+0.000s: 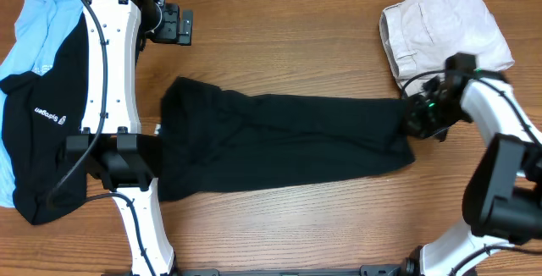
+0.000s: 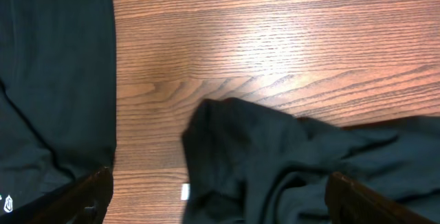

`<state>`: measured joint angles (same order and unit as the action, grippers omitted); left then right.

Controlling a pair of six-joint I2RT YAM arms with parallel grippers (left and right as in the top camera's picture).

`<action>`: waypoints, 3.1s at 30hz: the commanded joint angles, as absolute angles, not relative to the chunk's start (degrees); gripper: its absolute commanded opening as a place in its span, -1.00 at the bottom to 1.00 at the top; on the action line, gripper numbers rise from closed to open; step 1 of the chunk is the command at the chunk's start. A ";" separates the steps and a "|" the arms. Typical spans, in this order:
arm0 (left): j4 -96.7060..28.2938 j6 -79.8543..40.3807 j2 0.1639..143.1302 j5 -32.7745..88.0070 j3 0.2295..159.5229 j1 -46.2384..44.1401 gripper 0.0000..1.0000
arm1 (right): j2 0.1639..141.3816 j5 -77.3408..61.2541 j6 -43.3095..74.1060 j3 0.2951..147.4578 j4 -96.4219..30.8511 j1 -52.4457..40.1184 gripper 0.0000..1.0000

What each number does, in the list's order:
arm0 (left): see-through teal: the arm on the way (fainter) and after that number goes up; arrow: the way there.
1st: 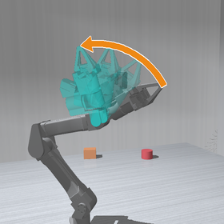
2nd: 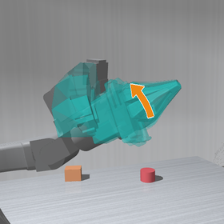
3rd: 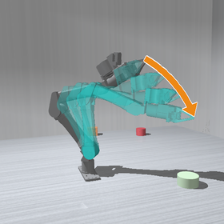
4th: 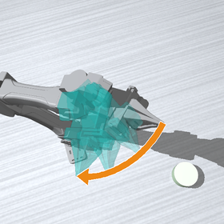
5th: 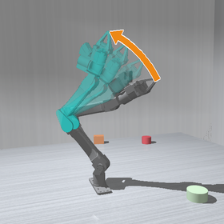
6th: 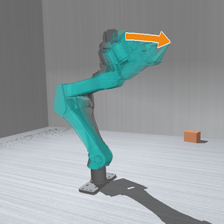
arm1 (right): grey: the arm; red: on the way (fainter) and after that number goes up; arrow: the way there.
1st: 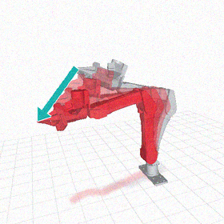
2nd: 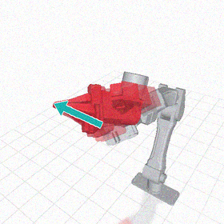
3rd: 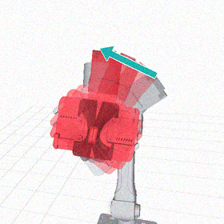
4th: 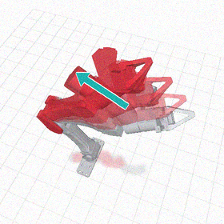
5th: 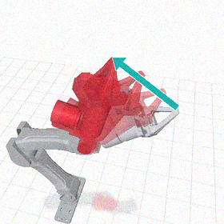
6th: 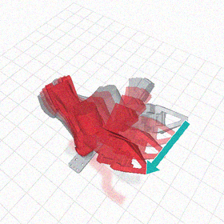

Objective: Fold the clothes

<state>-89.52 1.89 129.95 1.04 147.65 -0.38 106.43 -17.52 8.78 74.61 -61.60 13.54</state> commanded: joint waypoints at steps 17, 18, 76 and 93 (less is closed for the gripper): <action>-86.89 2.15 128.57 1.13 149.10 -0.30 1.00 | 96.92 -21.52 15.31 78.81 -53.98 -13.61 -0.92; -86.89 2.15 128.57 1.13 149.10 -0.30 0.99 | 97.23 -21.37 16.21 78.81 -52.75 -15.40 -0.92; -88.62 9.65 128.99 12.40 119.63 -0.27 0.99 | 101.54 -10.52 19.44 83.66 -62.78 -18.48 0.65; -76.42 16.71 128.97 13.41 102.61 1.63 1.00 | 101.58 -10.52 19.49 83.66 -64.42 -15.66 0.68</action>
